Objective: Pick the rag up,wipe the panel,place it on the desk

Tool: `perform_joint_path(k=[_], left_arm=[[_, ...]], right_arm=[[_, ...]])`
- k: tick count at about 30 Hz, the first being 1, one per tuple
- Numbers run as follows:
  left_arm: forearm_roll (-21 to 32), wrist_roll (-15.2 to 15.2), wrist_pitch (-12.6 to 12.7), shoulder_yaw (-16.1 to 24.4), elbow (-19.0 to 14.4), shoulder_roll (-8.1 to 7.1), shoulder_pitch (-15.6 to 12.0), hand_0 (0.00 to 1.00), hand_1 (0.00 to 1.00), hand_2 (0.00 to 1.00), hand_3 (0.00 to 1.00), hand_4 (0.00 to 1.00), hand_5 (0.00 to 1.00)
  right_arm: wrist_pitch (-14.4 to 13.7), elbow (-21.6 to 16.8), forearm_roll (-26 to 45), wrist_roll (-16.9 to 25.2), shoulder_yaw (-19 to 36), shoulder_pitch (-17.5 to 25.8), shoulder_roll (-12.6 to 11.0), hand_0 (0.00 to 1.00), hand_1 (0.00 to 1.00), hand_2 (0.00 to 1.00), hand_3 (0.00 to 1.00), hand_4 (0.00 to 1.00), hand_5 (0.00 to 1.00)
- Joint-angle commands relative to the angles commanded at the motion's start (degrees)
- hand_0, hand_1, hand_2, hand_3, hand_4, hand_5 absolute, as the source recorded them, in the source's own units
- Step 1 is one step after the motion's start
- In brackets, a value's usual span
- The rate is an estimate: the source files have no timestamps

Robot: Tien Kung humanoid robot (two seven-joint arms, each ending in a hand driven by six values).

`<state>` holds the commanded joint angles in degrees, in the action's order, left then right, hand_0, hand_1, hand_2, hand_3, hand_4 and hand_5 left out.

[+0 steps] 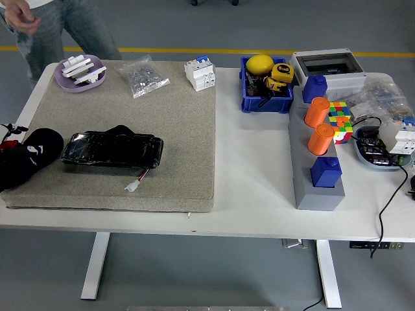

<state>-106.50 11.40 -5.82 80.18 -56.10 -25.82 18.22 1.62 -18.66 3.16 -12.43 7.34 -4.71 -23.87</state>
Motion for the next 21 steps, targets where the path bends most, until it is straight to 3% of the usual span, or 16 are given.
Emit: perform_joint_path(k=[11, 12, 17, 18, 21], left_arm=[[0.4, -0.2, 0.6, -3.4, 3.2, 0.02, 1.7, 0.908, 0.941, 0.892, 0.836, 0.998, 0.507], [0.5, -0.2, 1.0, -3.7, 3.5, 0.0, 1.9, 0.803, 0.908, 0.875, 0.811, 0.958, 0.315], [0.3, 0.3, 2.6, -4.9, 4.1, -0.08, 2.3, 0.803, 0.908, 0.875, 0.811, 0.958, 0.315], [0.3, 0.2, 2.8, -5.0, 4.2, -0.09, 2.3, 0.528, 0.837, 0.837, 0.618, 0.696, 0.111], [0.0, 0.3, 3.8, -5.6, 4.9, -0.04, 2.5, 0.528, 0.837, 0.837, 0.618, 0.696, 0.111]], right_arm=[[-0.3, -0.2, -0.7, 0.2, 0.8, -0.3, -0.1, 0.725, 0.684, 0.698, 0.649, 0.94, 0.582], [-0.3, -0.2, -0.7, 0.2, 0.8, -0.3, -0.1, 0.725, 0.683, 0.698, 0.65, 0.94, 0.581], [-0.4, -0.2, -0.8, 0.3, 1.2, -0.3, -0.2, 0.725, 0.683, 0.698, 0.65, 0.94, 0.581], [-0.4, -0.2, -0.7, 0.3, 1.2, -0.2, -0.3, 0.725, 0.684, 0.698, 0.651, 0.942, 0.582], [-0.5, -0.2, -0.9, 0.4, 1.4, -0.2, -0.3, 0.725, 0.684, 0.698, 0.651, 0.942, 0.582]])
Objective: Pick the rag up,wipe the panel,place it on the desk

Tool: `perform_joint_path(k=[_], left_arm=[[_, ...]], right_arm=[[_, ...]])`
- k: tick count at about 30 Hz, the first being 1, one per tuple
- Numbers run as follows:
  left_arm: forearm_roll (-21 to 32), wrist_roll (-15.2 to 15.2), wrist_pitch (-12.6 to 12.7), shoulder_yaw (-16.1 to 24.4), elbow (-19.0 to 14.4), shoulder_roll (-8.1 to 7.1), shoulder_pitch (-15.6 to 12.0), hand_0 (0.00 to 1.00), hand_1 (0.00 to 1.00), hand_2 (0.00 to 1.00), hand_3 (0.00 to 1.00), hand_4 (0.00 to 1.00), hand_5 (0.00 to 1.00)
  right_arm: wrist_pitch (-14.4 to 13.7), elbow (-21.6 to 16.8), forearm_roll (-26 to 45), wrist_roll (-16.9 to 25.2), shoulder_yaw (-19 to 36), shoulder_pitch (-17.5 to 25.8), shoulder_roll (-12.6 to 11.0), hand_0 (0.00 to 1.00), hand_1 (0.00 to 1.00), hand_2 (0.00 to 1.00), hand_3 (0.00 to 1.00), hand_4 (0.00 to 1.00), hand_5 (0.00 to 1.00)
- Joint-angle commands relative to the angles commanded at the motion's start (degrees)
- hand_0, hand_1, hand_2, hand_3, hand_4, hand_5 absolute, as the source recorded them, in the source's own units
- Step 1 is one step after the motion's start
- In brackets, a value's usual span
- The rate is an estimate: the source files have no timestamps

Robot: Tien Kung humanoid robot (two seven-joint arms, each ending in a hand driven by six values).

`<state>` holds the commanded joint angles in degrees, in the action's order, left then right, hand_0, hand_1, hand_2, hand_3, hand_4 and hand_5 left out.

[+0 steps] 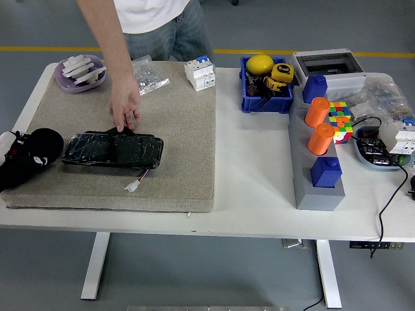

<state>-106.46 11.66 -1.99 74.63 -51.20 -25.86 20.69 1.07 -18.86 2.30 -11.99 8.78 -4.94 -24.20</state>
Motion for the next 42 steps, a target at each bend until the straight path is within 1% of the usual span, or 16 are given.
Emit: perform_joint_path(k=[2, 3, 7, 8, 14, 15, 20, 21, 22, 26, 29, 34, 35, 38, 39, 42], left_arm=[[-0.3, 0.1, 0.3, -0.2, 0.2, 0.02, 0.0, 0.528, 0.837, 0.837, 0.618, 0.696, 0.111], [-0.4, 0.2, 0.5, -0.3, 0.2, 0.03, 0.0, 0.373, 0.729, 0.814, 0.567, 0.385, 0.002], [-0.4, -0.1, 1.6, -0.6, 0.5, 0.03, 0.0, 0.373, 0.729, 0.814, 0.567, 0.385, 0.002], [-0.5, -0.2, 2.0, -0.7, 0.6, 0.05, 0.0, 0.318, 0.522, 0.697, 0.515, 0.074, 0.002], [-0.4, -0.6, 3.8, -1.3, 1.1, 0.16, 0.0, 0.318, 0.522, 0.697, 0.515, 0.074, 0.002], [-0.1, -0.6, 4.2, -1.3, 1.2, 0.18, 0.0, 0.302, 0.462, 0.666, 0.484, 0.002, 0.002], [-0.2, -0.5, 5.2, -1.6, 1.9, 0.38, 0.2, 0.302, 0.462, 0.666, 0.484, 0.002, 0.002], [-0.2, -0.4, 5.3, -1.7, 2.1, 0.43, 0.2, 0.305, 0.415, 0.631, 0.454, 0.002, 0.002], [-0.3, -0.4, 5.3, -1.8, 2.1, 0.46, 0.1, 0.305, 0.415, 0.631, 0.454, 0.002, 0.002], [-1.1, -0.2, 5.6, -1.3, 1.5, 0.63, -0.3, 0.305, 0.415, 0.631, 0.454, 0.002, 0.002], [-2.9, 0.5, 5.7, 1.4, -0.9, 0.83, -1.3, 0.31, 0.401, 0.621, 0.45, 0.002, 0.002], [-5.6, 2.9, 5.4, 5.4, -8.1, 0.64, -3.1, 0.298, 0.375, 0.61, 0.448, 0.002, 0.002], [-6.2, 3.6, 5.3, 5.9, -10.2, 0.63, -3.5, 0.298, 0.375, 0.61, 0.448, 0.002, 0.002], [-7.2, 5.1, 4.8, 6.2, -14.5, 0.67, -4.7, 0.298, 0.375, 0.61, 0.448, 0.002, 0.002], [-7.6, 5.7, 4.6, 6.2, -16.1, 0.75, -5.1, 0.296, 0.351, 0.605, 0.45, 0.002, 0.002], [-8.5, 7.1, 4.2, 6.0, -19.4, 1.2, -6.3, 0.296, 0.351, 0.605, 0.45, 0.002, 0.002]], right_arm=[[-0.1, 0.0, -0.2, 0.1, 0.2, 0.0, 0.0, 0.725, 0.684, 0.698, 0.651, 0.942, 0.582], [-0.1, -0.1, -0.2, 0.1, 0.3, 0.0, 0.0, 0.725, 0.684, 0.698, 0.655, 0.944, 0.577], [-0.1, -0.1, -0.5, 0.1, 0.4, 0.0, 0.0, 0.725, 0.684, 0.698, 0.655, 0.944, 0.577], [-0.2, -0.1, -0.5, 0.2, 0.4, 0.0, 0.0, 0.726, 0.683, 0.698, 0.658, 0.947, 0.578], [-0.3, -0.2, -0.5, 0.3, 0.6, 0.0, -0.1, 0.726, 0.683, 0.698, 0.658, 0.947, 0.578], [-0.3, -0.2, -0.5, 0.3, 0.7, -0.1, -0.1, 0.726, 0.683, 0.696, 0.658, 0.948, 0.578], [-0.4, -0.2, -0.4, 0.4, 0.9, 0.0, -0.1, 0.726, 0.683, 0.696, 0.658, 0.948, 0.578], [-0.5, -0.2, -0.5, 0.4, 0.9, 0.0, -0.1, 0.726, 0.683, 0.698, 0.659, 0.949, 0.579], [-0.5, -0.2, -0.4, 0.4, 0.9, 0.0, -0.1, 0.726, 0.683, 0.698, 0.659, 0.949, 0.579], [-0.5, -0.2, -0.3, 0.5, 0.7, 0.1, -0.1, 0.726, 0.683, 0.698, 0.659, 0.949, 0.579], [-0.5, -0.2, -0.2, 0.5, 0.6, 0.1, -0.1, 0.726, 0.682, 0.697, 0.663, 0.954, 0.58], [-0.4, -0.1, 0.0, 0.4, 0.2, 0.2, -0.2, 0.726, 0.682, 0.698, 0.665, 0.96, 0.588], [-0.4, -0.1, 0.1, 0.4, 0.1, 0.2, -0.3, 0.726, 0.682, 0.698, 0.665, 0.96, 0.588], [-0.4, -0.1, 0.2, 0.4, -0.2, 0.1, -0.3, 0.726, 0.682, 0.698, 0.665, 0.96, 0.588], [-0.4, -0.1, 0.2, 0.4, -0.3, 0.0, -0.3, 0.726, 0.683, 0.697, 0.673, 0.972, 0.6], [-0.3, -0.2, 0.2, 0.4, -0.6, 0.0, -0.3, 0.726, 0.683, 0.697, 0.673, 0.972, 0.6]])
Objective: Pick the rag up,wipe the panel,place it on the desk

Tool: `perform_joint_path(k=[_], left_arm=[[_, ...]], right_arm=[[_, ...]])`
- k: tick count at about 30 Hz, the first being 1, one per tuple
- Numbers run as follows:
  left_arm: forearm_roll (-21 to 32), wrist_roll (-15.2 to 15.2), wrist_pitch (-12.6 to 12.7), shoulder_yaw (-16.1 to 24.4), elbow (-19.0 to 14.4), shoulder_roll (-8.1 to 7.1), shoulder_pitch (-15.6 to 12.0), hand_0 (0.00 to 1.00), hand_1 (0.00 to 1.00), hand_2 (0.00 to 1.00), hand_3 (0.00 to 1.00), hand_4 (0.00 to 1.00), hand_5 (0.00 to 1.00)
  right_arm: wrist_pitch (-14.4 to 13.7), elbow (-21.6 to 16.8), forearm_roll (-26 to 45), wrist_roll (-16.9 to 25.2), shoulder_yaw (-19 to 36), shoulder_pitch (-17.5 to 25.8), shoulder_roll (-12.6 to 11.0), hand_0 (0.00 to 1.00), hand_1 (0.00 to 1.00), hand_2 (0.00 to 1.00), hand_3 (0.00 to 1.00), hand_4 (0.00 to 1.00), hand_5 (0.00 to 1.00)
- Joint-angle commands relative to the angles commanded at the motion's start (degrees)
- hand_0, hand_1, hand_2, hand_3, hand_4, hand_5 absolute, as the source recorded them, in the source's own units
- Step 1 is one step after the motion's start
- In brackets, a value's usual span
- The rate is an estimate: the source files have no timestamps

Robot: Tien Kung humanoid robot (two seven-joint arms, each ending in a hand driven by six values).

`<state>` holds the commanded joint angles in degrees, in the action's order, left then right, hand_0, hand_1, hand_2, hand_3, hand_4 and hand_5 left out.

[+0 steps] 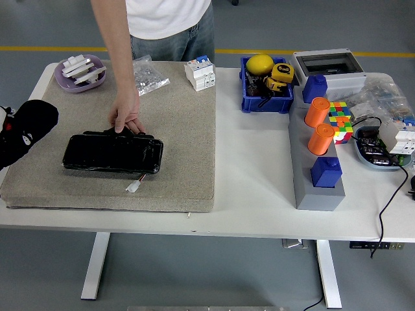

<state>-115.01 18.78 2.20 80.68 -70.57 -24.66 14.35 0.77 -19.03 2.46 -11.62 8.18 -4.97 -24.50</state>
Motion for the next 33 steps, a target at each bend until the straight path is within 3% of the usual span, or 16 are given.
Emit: perform_joint_path(k=[8, 9, 16, 23, 33], left_arm=[[0.6, 1.8, 0.0, -1.5, -3.3, 1.61, -1.6, 0.289, 0.337, 0.6, 0.45, 0.003, 0.002], [0.7, 1.9, 0.1, -1.8, -3.4, 1.84, -1.6, 0.268, 0.326, 0.596, 0.456, 0.041, 0.002], [0.7, 2.2, 0.4, -3.7, -3.4, 3.2, -1.4, 0.267, 0.309, 0.59, 0.452, 0.036, 0.002], [1.8, 2.1, 0.7, -5.9, -2.2, 3.92, -0.6, 0.261, 0.309, 0.589, 0.457, 0.057, 0.002], [2.9, 2.0, 1.0, -7.9, -3.2, 4.72, 0.2, 0.261, 0.307, 0.585, 0.456, 0.057, 0.002]], right_arm=[[0.1, 0.0, 0.2, 0.0, -0.7, -0.1, -0.1, 0.726, 0.683, 0.697, 0.677, 0.981, 0.608], [0.1, 0.0, 0.2, 0.0, -0.8, -0.1, -0.2, 0.726, 0.682, 0.698, 0.68, 0.985, 0.612], [0.1, 0.1, 0.3, 0.0, -1.1, -0.2, -0.3, 0.726, 0.682, 0.697, 0.681, 0.986, 0.613], [0.1, 0.0, 0.1, 0.0, -0.8, -0.1, -0.2, 0.727, 0.682, 0.698, 0.684, 0.989, 0.614], [0.1, 0.1, 0.1, 0.0, -0.7, -0.2, -0.3, 0.728, 0.681, 0.698, 0.687, 0.99, 0.614]])
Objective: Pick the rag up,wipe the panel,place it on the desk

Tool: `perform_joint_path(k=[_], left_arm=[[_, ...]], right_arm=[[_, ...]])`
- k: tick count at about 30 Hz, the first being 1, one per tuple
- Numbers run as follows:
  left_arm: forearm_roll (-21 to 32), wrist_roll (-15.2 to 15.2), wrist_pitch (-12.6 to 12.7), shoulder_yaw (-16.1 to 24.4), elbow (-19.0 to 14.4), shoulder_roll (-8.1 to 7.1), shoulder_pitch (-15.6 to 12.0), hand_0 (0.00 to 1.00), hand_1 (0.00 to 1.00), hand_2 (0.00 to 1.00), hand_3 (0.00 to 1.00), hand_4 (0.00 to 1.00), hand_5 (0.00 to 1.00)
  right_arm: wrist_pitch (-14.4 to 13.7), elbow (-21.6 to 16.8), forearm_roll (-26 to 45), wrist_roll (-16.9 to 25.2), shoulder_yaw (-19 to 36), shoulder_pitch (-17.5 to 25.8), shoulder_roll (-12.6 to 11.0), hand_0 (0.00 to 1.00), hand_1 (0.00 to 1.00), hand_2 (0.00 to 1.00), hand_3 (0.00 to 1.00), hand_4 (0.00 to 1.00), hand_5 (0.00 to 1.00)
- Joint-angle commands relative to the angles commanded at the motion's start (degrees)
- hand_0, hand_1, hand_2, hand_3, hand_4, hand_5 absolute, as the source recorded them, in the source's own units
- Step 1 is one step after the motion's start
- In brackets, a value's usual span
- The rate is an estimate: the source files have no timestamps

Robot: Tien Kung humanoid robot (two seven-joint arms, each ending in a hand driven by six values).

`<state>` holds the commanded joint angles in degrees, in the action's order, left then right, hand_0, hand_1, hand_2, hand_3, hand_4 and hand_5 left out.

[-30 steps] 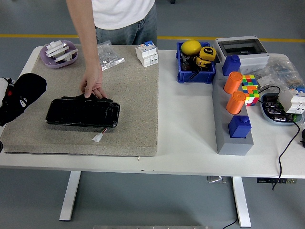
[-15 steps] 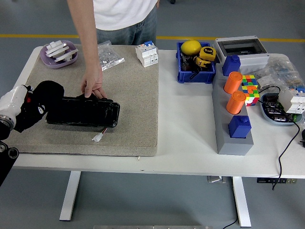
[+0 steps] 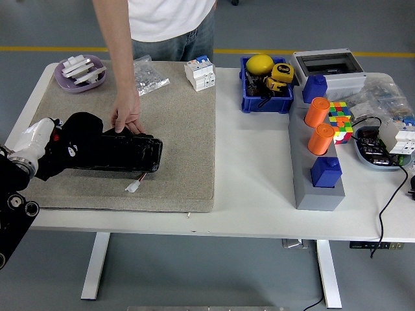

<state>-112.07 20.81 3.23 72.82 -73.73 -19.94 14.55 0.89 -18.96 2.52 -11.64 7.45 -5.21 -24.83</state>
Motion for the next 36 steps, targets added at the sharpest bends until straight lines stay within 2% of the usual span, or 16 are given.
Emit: perform_joint_path(k=[9, 21, 28, 36], left_arm=[[0.9, 0.2, 0.2, -3.8, -0.3, 0.43, 1.0, 0.263, 0.307, 0.58, 0.456, 0.054, 0.002], [2.2, 0.3, 0.4, -12.5, -0.5, 2.31, 4.4, 0.262, 0.308, 0.575, 0.458, 0.063, 0.002], [2.8, 0.4, 0.5, -16.0, 0.1, 3.45, 6.3, 0.258, 0.307, 0.575, 0.457, 0.057, 0.002], [2.5, 1.0, 0.4, -20.1, -0.7, 4.56, 8.4, 0.254, 0.309, 0.571, 0.461, 0.077, 0.002]], right_arm=[[0.0, 0.0, -0.1, 0.0, 0.0, 0.0, -0.1, 0.728, 0.681, 0.698, 0.686, 0.989, 0.616], [0.2, 0.1, -0.5, -0.1, 0.0, -0.1, -0.2, 0.73, 0.68, 0.697, 0.686, 0.991, 0.616], [0.3, 0.1, -0.5, -0.1, -0.1, -0.1, -0.3, 0.729, 0.677, 0.697, 0.687, 0.992, 0.616], [0.4, 0.1, -0.6, -0.2, -0.3, -0.2, -0.3, 0.728, 0.673, 0.697, 0.69, 0.997, 0.618]])
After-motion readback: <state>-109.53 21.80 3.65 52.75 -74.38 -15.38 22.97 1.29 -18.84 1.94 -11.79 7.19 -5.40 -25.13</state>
